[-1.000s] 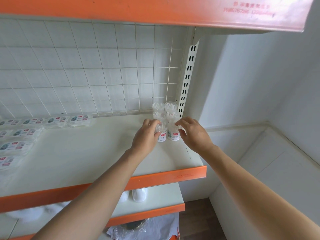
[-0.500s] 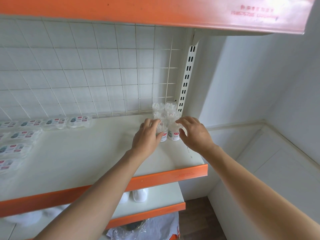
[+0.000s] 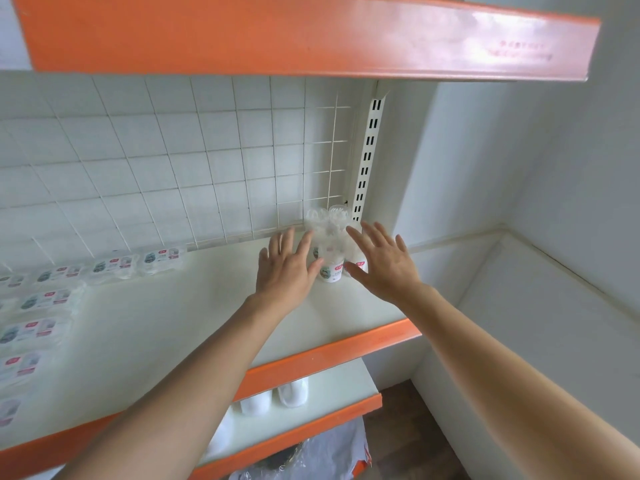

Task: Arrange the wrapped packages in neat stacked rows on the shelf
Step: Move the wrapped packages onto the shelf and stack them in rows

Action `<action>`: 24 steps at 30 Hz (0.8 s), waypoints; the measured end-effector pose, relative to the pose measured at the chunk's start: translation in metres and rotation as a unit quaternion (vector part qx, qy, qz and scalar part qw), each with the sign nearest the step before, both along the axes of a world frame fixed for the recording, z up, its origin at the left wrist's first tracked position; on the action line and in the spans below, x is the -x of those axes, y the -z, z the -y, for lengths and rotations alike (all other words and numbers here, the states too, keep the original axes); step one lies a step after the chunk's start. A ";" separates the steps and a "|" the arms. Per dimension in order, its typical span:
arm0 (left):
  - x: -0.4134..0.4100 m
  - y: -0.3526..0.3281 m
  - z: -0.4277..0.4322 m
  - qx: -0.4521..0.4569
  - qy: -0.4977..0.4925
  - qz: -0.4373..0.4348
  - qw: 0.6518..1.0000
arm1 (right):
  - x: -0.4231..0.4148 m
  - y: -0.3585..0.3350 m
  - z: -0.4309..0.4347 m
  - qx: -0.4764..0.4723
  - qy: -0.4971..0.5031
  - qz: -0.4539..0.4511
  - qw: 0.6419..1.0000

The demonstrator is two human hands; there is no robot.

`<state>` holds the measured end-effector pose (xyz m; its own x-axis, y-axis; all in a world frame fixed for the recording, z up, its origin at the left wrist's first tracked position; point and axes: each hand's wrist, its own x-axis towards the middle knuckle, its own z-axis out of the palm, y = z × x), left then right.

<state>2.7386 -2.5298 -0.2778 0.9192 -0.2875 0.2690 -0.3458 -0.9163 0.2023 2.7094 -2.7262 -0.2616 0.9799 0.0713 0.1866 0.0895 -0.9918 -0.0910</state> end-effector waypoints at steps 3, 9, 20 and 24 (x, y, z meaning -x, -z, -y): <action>0.007 -0.006 -0.014 -0.013 -0.009 -0.014 1.000 | 0.010 -0.007 -0.015 0.013 0.006 0.006 1.000; 0.049 -0.020 -0.059 -0.024 -0.048 -0.027 0.998 | 0.032 -0.012 -0.057 0.032 -0.034 0.022 0.999; 0.174 -0.026 -0.187 -0.086 -0.221 -0.047 0.970 | 0.095 0.008 -0.194 -0.013 -0.180 0.011 0.984; 0.209 -0.030 -0.237 -0.081 -0.274 -0.050 0.957 | 0.116 0.008 -0.248 -0.016 -0.225 0.012 0.974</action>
<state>2.5300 -2.2932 -0.2483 0.9624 0.2153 0.1655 0.2100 -0.9765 0.0493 2.5933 -2.4777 -0.2696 0.8461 0.4865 0.2178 0.5172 -0.8481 -0.1149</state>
